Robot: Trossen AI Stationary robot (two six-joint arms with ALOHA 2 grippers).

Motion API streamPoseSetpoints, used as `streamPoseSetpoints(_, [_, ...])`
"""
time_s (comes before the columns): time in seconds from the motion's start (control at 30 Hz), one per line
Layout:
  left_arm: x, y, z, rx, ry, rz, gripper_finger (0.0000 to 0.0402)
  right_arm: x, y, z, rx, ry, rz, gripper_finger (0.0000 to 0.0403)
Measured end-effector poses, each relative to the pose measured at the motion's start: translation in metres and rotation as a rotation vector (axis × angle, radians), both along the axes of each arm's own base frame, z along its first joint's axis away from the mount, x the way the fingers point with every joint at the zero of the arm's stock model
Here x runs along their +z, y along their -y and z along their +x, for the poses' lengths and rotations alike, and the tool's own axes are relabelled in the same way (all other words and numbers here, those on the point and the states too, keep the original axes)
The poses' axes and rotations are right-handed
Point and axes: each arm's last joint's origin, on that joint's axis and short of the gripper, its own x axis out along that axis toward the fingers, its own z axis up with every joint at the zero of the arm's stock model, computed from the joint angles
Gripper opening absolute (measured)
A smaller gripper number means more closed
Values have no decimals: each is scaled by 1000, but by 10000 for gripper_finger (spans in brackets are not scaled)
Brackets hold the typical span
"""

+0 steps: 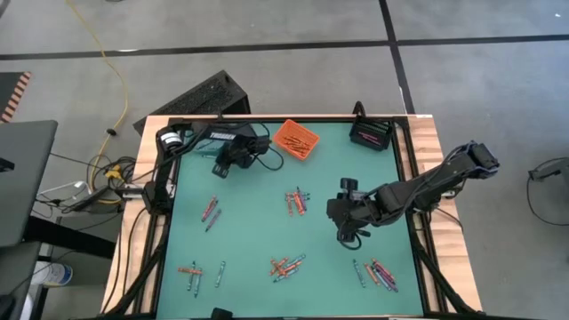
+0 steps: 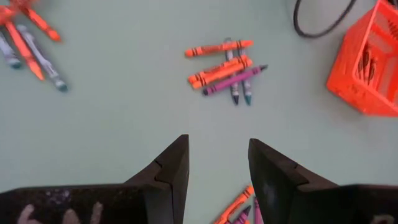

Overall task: Sort crayons
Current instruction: Put the blue crayon into the blue bin

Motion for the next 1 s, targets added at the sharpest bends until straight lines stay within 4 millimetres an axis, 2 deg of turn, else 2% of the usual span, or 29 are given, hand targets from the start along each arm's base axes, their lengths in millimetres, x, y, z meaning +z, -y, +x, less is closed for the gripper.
streamPoseSetpoints(0.17, [-6,2,2,1,25,39,85,-15,2,-3,-15,-25,-4,156])
streamPoseSetpoints(0.37, [-5,8,8,-41,32,10,13,-19,3,-4,-16,-23,-3,156])
streamPoseSetpoints(0.8, [-2,18,10,-25,35,-43,2,-19,3,-4,-8,-24,-7,156])
streamPoseSetpoints(0.9, [7,20,12,-14,70,-42,1,-19,3,-4,-7,-23,-6,156])
streamPoseSetpoints(1.0, [24,20,14,-11,119,-13,0,-19,3,-4,-7,-23,-7,156])
